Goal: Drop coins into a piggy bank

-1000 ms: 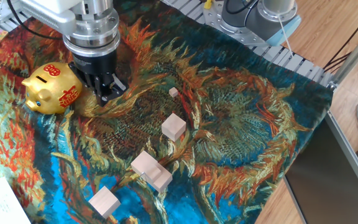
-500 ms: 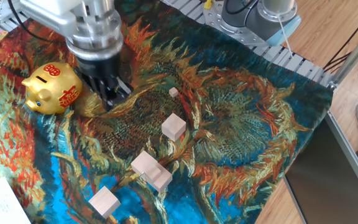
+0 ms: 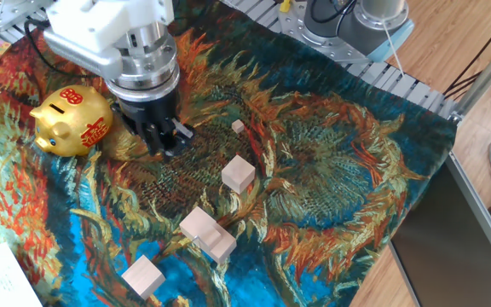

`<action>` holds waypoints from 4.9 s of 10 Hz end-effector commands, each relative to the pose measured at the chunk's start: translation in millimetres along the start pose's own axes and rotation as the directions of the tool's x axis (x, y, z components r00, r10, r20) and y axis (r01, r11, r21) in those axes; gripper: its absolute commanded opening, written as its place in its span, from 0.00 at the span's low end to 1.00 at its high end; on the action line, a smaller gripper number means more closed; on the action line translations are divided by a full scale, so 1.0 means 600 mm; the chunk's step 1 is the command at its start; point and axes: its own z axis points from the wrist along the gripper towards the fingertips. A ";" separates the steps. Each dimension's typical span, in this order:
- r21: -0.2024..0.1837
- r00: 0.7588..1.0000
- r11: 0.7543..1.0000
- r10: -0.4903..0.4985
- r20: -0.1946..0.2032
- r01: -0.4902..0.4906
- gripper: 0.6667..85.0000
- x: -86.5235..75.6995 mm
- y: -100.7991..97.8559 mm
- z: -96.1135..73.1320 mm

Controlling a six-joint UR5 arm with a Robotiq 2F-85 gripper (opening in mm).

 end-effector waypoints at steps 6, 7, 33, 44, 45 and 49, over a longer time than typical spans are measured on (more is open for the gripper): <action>-0.028 0.999 0.999 0.038 0.009 -0.038 0.46 -0.078 0.034 0.049; -0.024 0.999 0.999 0.036 0.006 -0.036 0.46 -0.076 0.033 0.049; -0.023 0.979 0.979 0.203 -0.006 -0.203 0.44 -0.196 0.107 0.157; -0.028 0.950 0.950 0.310 0.023 -0.310 0.44 -0.193 0.133 0.203; 0.000 0.951 0.952 0.307 0.034 -0.307 0.43 -0.192 0.124 0.198; 0.020 0.958 0.958 0.288 -0.010 -0.287 0.42 -0.171 0.122 0.198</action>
